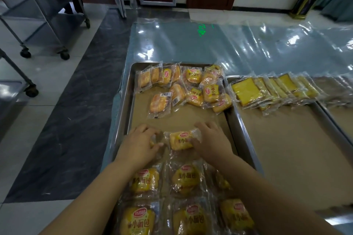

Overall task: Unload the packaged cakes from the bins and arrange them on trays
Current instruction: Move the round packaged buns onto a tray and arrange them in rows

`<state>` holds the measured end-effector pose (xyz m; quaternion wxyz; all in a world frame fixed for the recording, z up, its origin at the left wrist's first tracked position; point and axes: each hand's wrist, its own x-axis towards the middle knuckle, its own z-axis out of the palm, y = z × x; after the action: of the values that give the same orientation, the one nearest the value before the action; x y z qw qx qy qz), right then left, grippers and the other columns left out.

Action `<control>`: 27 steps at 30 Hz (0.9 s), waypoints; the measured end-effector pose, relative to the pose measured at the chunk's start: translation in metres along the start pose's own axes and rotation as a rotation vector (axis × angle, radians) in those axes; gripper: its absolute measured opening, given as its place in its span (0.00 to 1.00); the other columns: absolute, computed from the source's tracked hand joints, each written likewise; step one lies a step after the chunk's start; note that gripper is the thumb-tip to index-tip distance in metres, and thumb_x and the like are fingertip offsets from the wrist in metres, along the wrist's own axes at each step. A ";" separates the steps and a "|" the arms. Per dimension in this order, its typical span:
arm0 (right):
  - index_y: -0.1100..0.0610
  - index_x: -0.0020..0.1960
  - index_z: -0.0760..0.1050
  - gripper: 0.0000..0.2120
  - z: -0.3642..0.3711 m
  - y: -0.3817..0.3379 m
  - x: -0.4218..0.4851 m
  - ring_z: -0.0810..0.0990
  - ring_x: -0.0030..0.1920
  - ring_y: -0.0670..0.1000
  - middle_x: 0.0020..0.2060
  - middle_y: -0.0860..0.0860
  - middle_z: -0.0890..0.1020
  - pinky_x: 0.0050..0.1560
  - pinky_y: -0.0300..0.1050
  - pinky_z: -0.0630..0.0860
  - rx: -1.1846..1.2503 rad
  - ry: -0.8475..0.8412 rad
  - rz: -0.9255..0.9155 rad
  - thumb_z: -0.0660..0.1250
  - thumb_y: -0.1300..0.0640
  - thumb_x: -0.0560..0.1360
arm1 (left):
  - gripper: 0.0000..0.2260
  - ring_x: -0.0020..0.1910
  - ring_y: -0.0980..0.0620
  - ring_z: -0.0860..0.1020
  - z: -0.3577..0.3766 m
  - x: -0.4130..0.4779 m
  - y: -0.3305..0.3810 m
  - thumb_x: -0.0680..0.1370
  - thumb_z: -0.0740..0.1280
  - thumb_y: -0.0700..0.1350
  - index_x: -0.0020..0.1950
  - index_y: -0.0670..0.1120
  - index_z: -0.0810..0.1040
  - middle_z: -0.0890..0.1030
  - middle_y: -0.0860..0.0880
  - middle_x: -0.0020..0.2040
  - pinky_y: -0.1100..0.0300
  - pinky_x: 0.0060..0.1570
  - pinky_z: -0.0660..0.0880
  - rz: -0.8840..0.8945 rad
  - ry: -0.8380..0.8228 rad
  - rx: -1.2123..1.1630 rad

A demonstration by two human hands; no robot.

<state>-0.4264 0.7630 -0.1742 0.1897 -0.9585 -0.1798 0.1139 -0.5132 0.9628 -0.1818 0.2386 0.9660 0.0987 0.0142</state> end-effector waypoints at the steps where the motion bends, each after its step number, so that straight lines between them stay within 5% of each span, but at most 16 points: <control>1: 0.49 0.67 0.68 0.23 -0.007 0.007 0.003 0.70 0.62 0.54 0.64 0.51 0.71 0.56 0.50 0.72 0.024 0.032 0.004 0.65 0.45 0.74 | 0.15 0.57 0.57 0.68 0.000 0.005 0.006 0.74 0.67 0.55 0.60 0.56 0.74 0.73 0.56 0.60 0.59 0.54 0.69 0.009 0.007 -0.017; 7: 0.51 0.53 0.75 0.12 -0.054 0.054 0.026 0.75 0.45 0.50 0.47 0.49 0.77 0.40 0.45 0.72 0.061 0.219 0.028 0.67 0.48 0.72 | 0.13 0.53 0.55 0.74 0.008 0.046 0.048 0.76 0.66 0.53 0.59 0.55 0.75 0.76 0.55 0.57 0.58 0.49 0.73 0.058 -0.007 -0.068; 12: 0.56 0.58 0.73 0.17 -0.076 0.093 0.057 0.76 0.50 0.56 0.53 0.54 0.76 0.42 0.44 0.68 0.099 0.275 0.120 0.68 0.50 0.73 | 0.11 0.49 0.56 0.74 0.029 0.093 0.092 0.77 0.64 0.53 0.57 0.52 0.76 0.78 0.54 0.51 0.63 0.43 0.70 0.134 0.039 -0.109; 19: 0.59 0.67 0.66 0.24 -0.081 0.119 0.098 0.73 0.57 0.55 0.60 0.55 0.72 0.47 0.44 0.67 0.088 0.152 0.146 0.65 0.49 0.76 | 0.18 0.44 0.52 0.73 0.062 0.157 0.137 0.78 0.53 0.63 0.51 0.51 0.72 0.77 0.50 0.48 0.56 0.40 0.67 -0.214 -0.069 -0.045; 23: 0.57 0.57 0.72 0.13 -0.078 0.121 0.111 0.71 0.43 0.50 0.51 0.53 0.76 0.41 0.43 0.66 0.095 0.114 0.094 0.62 0.50 0.77 | 0.24 0.47 0.49 0.73 0.077 0.176 0.152 0.78 0.53 0.63 0.58 0.46 0.72 0.76 0.46 0.51 0.56 0.43 0.69 -0.312 -0.044 -0.043; 27: 0.56 0.51 0.76 0.07 -0.075 0.127 0.117 0.76 0.44 0.50 0.45 0.51 0.79 0.40 0.41 0.69 0.176 0.116 0.040 0.64 0.54 0.77 | 0.23 0.51 0.47 0.75 0.087 0.182 0.160 0.75 0.61 0.62 0.60 0.45 0.71 0.75 0.46 0.54 0.53 0.51 0.75 -0.400 -0.021 -0.084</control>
<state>-0.2607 0.6748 -0.1755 0.2809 -0.9465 -0.1386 0.0772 -0.2989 0.8199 -0.1881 0.2778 0.9164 0.2856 -0.0395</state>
